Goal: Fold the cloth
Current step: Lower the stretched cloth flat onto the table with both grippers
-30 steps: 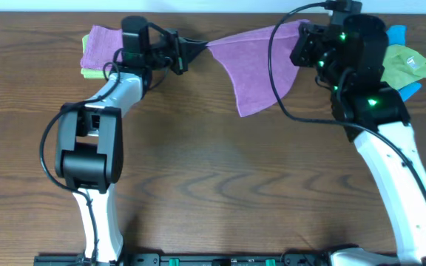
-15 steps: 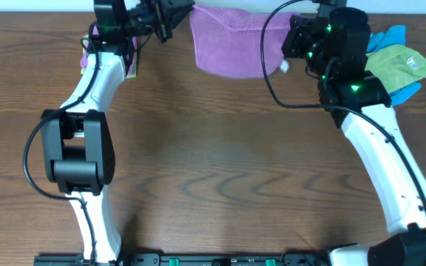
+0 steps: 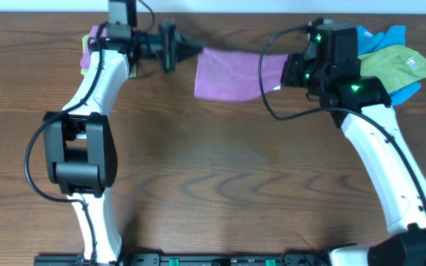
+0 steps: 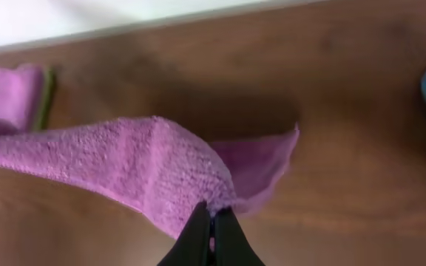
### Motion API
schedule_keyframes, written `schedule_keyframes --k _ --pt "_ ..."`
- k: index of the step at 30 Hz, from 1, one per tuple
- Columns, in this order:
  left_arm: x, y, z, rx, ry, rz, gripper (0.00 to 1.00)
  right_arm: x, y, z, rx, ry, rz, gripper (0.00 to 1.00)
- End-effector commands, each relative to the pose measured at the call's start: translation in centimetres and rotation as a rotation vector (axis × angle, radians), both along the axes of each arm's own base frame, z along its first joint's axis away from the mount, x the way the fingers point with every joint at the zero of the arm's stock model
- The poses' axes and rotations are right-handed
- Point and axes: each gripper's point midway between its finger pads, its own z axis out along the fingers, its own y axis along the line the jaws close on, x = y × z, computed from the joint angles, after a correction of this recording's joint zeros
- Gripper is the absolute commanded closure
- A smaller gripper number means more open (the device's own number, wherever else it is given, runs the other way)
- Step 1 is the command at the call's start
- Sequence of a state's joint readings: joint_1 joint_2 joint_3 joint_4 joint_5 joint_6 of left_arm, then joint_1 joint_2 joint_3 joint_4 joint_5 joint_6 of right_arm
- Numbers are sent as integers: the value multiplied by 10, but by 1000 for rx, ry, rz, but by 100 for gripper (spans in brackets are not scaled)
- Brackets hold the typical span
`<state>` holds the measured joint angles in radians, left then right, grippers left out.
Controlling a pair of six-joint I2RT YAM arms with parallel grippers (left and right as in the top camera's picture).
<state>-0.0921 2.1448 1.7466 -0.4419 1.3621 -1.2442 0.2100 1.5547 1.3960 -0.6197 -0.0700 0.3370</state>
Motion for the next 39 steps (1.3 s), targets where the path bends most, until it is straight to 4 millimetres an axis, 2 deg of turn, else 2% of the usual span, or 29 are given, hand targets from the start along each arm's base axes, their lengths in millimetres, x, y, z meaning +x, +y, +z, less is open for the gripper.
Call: schedule_keyframes --k 1,4,5,8,12,17,21,25,28,32,36,39 --pt "-19 13 -7 201 -257 -39 94 -3 2 8 6 -3 3 98" --pt "-47 47 -35 540 -232 -64 94 -4 3 8 2 -4 11 98" --pt "-51 53 -35 602 -248 -70 94 -3 4 8 -6 -10 25 99" --pt "-52 58 -28 716 -346 -87 94 -4 4 8 -33 -16 55 98" --pt "-65 62 -40 890 -371 -160 94 -16 2 -4 -49 48 62 98" --pt "-79 38 -51 942 -393 -243 94 -37 9 -24 -77 143 103 98" --pt "-91 26 -59 1009 -402 -304 94 -53 14 -50 -89 215 118 98" --pt "-106 36 -67 1129 -335 -334 94 -70 9 -81 -95 299 101 98" --pt "-125 47 -75 1191 -270 -393 94 -86 4 -96 -105 355 99 98" --pt "-145 52 -88 1210 -206 -454 94 -104 -1 -94 -106 385 91 98" --pt "-169 46 -104 1213 -158 -526 94 -129 -8 -90 -118 426 89 98" --pt "-176 37 -112 1211 -165 -543 94 -144 -8 -101 -102 461 80 98"
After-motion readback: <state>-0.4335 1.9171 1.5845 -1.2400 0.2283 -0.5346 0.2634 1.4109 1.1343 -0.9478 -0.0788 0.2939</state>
